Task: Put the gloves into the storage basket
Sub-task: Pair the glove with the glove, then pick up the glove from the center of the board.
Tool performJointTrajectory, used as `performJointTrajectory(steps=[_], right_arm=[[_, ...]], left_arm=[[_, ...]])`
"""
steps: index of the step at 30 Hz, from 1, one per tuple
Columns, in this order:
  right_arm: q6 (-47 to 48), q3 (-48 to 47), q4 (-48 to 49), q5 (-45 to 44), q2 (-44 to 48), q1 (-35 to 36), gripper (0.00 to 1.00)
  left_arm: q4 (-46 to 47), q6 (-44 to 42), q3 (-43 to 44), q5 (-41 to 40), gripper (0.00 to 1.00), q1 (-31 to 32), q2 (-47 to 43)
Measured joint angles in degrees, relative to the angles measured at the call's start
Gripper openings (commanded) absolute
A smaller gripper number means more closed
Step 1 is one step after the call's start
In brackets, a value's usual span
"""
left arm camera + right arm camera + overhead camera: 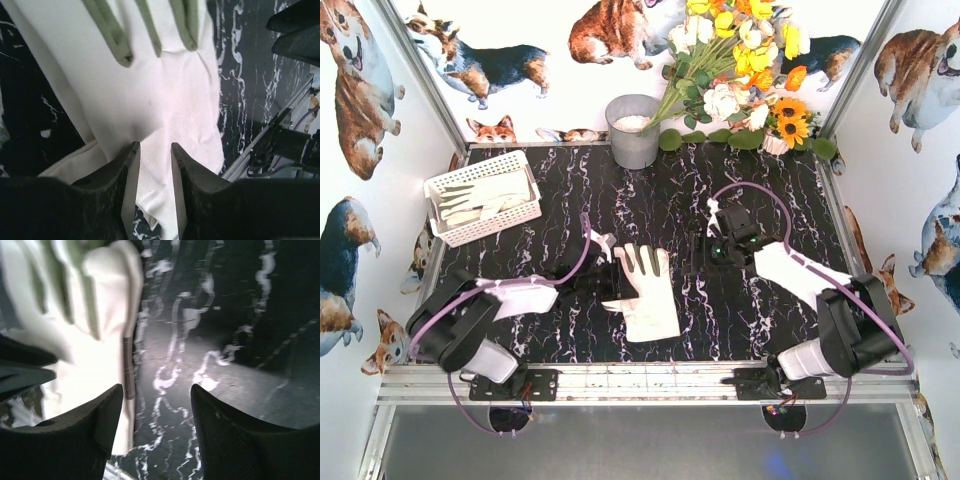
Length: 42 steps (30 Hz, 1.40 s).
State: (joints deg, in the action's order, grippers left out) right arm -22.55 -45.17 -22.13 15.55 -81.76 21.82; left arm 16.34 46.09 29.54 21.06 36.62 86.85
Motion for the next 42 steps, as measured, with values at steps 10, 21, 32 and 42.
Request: performJointTrajectory(steps=[10,21,32,42], right_arm=[[-8.96,8.11,9.75,17.57,2.36,0.68,0.66],[-14.93,9.22,21.92,20.92,-7.5,1.86,0.68],[-19.69,9.49,32.09,22.86,-11.76,6.78,0.67],[-22.4,9.68,37.24,25.59,-14.75,8.17,0.6]], left_arm=[[-11.08,0.09,4.74,-2.95,0.34,0.83,-11.76],[-11.32,1.22,2.71,-3.98,0.19,0.76,-4.76],[-6.71,1.79,-1.44,-3.69,0.18,0.52,-4.22],[-4.72,2.4,-2.56,-3.54,0.18,0.52,-4.48]])
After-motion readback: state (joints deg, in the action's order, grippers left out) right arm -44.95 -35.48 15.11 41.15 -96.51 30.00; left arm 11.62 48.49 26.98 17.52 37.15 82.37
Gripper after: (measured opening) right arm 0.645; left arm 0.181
